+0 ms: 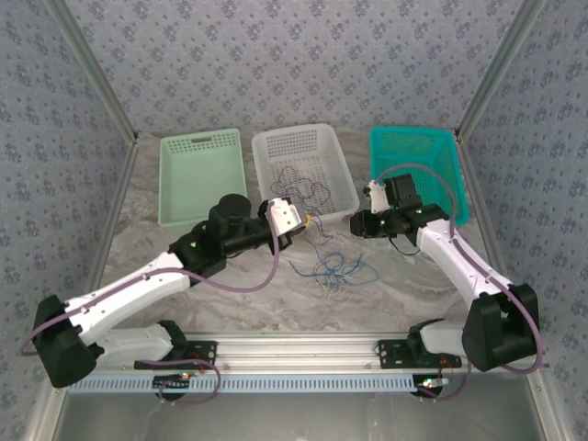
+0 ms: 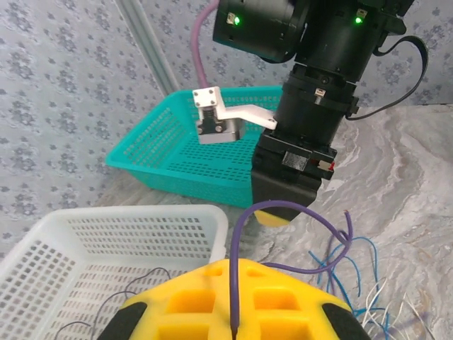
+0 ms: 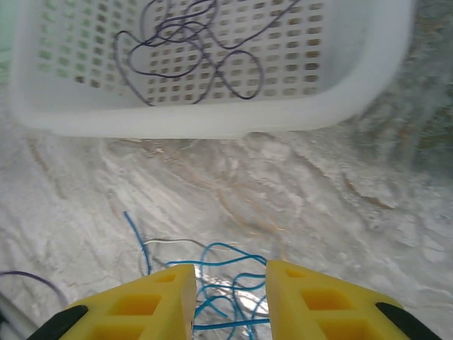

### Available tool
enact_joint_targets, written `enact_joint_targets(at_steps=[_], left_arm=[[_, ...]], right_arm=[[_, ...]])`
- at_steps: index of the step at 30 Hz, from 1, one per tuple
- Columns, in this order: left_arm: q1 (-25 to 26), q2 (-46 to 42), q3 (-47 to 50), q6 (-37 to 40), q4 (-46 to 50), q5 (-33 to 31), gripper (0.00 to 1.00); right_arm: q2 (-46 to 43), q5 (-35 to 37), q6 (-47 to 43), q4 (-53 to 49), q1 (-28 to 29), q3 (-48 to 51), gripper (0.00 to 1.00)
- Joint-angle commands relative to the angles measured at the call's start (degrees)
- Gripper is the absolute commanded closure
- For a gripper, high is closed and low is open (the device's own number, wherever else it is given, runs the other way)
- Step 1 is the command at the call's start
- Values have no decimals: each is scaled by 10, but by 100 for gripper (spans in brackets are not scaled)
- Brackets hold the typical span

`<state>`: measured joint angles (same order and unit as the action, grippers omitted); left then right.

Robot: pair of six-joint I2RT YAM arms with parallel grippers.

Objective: Untangle the cables

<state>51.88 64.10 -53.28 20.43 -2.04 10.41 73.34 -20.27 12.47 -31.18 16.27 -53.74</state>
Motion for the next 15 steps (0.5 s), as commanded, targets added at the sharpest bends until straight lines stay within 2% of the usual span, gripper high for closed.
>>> enact_joint_targets(at_steps=[1,3,5,7,9,12,15], left_arm=[[1,-13,-30,25,31,-18,100],[1,-9,-35,24,38,-18,100],[1,-4,-38,25,41,-22,100],[1,3,-43,27,47,-29,100],[1,10,-53,34,58,-40,100],[0,28,-73,50,74,-62,100],[-6,53,-97,64,86,-90,100]], right_arm=[[4,16,17,-7,-2,0,72],[-3,2,16,5,0,4,70],[-21,-17,10,19,0,10,58],[-49,-30,7,37,2,23,42],[-72,-37,2,46,7,32,33],[-96,-58,-6,51,12,43,27],[-101,-64,-10,54,25,50,25]])
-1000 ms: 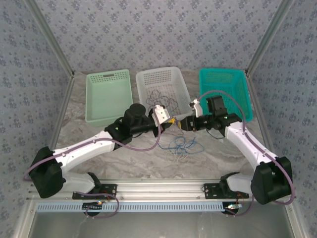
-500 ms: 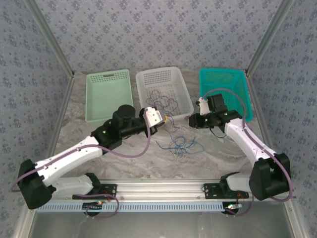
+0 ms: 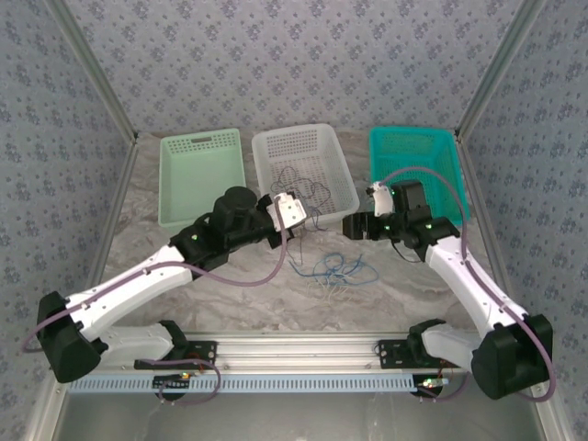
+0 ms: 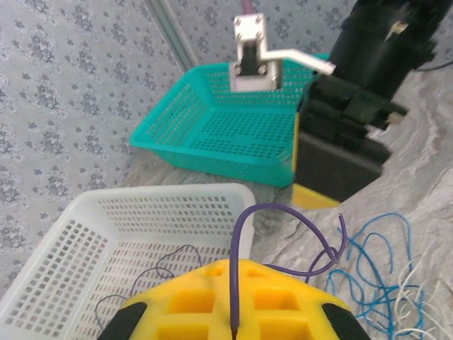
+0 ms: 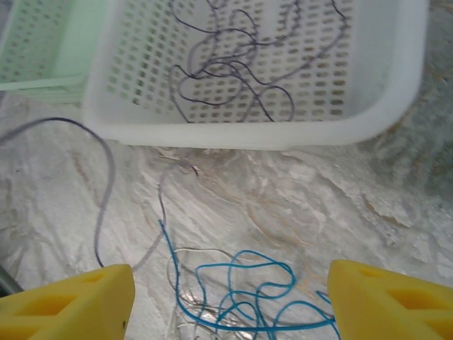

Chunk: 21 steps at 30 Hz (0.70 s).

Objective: Untangle the cables

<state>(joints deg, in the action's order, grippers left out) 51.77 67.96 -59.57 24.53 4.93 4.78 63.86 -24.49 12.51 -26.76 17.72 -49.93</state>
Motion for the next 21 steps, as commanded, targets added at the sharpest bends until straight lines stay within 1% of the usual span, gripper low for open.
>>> enact_joint_targets(at_steps=[1,5,10,15,18,21], left_arm=[[-8,23,-44,26,19,-38,100],[-18,45,-88,42,32,-49,100],[-20,51,-144,66,51,-53,100],[-28,58,-195,72,41,-56,100],[-35,78,-238,79,41,-53,99],[-54,106,-281,80,40,-44,99]], right_arm=[[-4,-15,-9,10,15,12,25],[-2,-7,-3,14,17,14,24],[-16,0,-4,13,17,12,24],[-33,10,-6,10,11,12,22],[-36,12,-6,5,7,12,22],[-39,14,-6,2,4,15,22]])
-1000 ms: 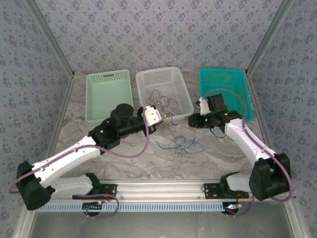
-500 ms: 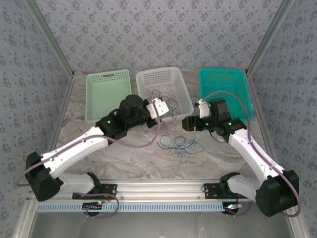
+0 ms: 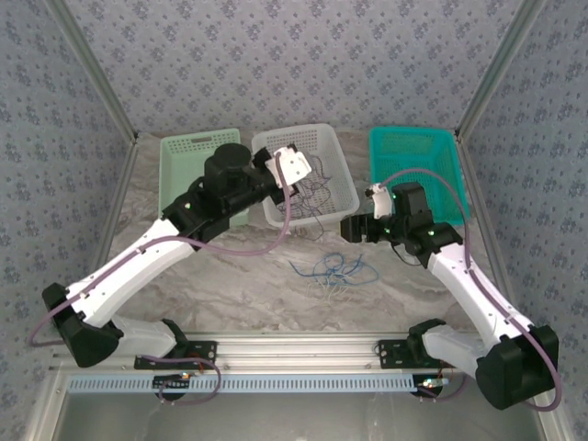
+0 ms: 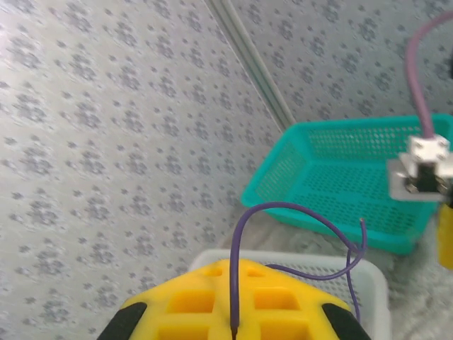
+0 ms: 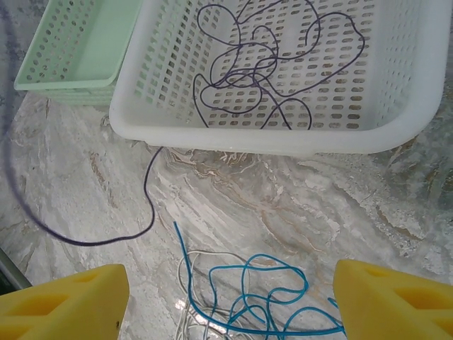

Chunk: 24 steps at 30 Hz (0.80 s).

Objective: Untangle the cables

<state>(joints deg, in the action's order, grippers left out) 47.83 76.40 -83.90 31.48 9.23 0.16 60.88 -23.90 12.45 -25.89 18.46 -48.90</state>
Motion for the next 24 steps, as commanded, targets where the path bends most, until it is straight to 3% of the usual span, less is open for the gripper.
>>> enact_joint_targets(at_steps=[1,14,21,24], left_arm=[[-25,35,-51,9,-4,7,99],[-149,196,-193,-84,-13,75,99],[-182,333,-275,-145,20,74,99],[-196,403,-360,-174,71,77,98]], right_arm=[[-11,7,-5,-5,-4,8,22],[-42,36,25,-22,-9,51,22],[-42,51,47,-50,-6,85,32],[-62,60,60,-42,0,103,32]])
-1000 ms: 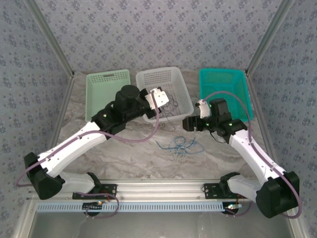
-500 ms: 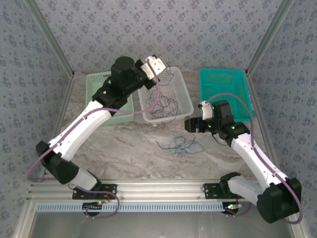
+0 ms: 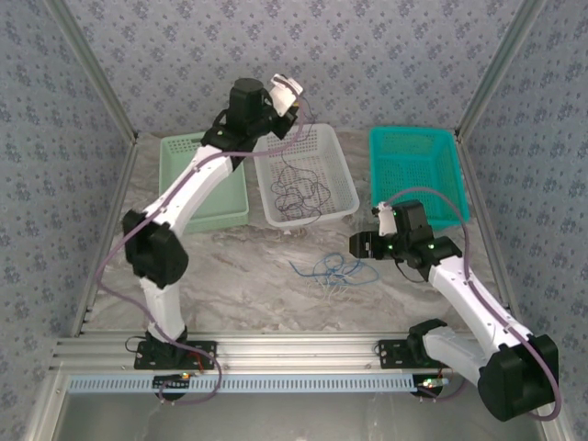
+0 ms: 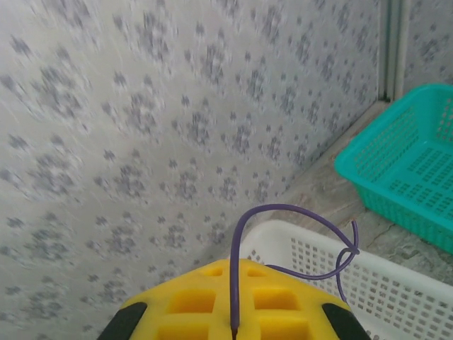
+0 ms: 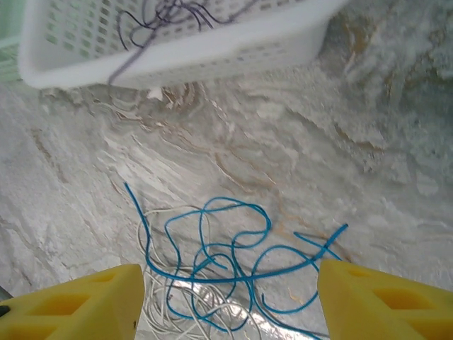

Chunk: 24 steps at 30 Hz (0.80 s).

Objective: Untangle the cables

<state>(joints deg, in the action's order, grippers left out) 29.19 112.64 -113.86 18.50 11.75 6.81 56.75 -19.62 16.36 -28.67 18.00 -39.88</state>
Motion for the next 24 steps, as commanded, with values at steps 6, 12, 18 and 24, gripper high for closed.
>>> enact_joint_targets(at_steps=[6,12,18,24], left_arm=[[-13,229,-317,-76,254,9,77],[-10,328,-453,-111,397,-74,1],[5,273,-401,-101,413,-126,1],[16,131,-206,-112,321,-43,1]], right_arm=[[-18,31,27,-23,6,13,29],[-14,36,20,-30,4,-3,28],[5,39,13,-31,-2,-15,27],[19,34,11,-2,-1,-21,28]])
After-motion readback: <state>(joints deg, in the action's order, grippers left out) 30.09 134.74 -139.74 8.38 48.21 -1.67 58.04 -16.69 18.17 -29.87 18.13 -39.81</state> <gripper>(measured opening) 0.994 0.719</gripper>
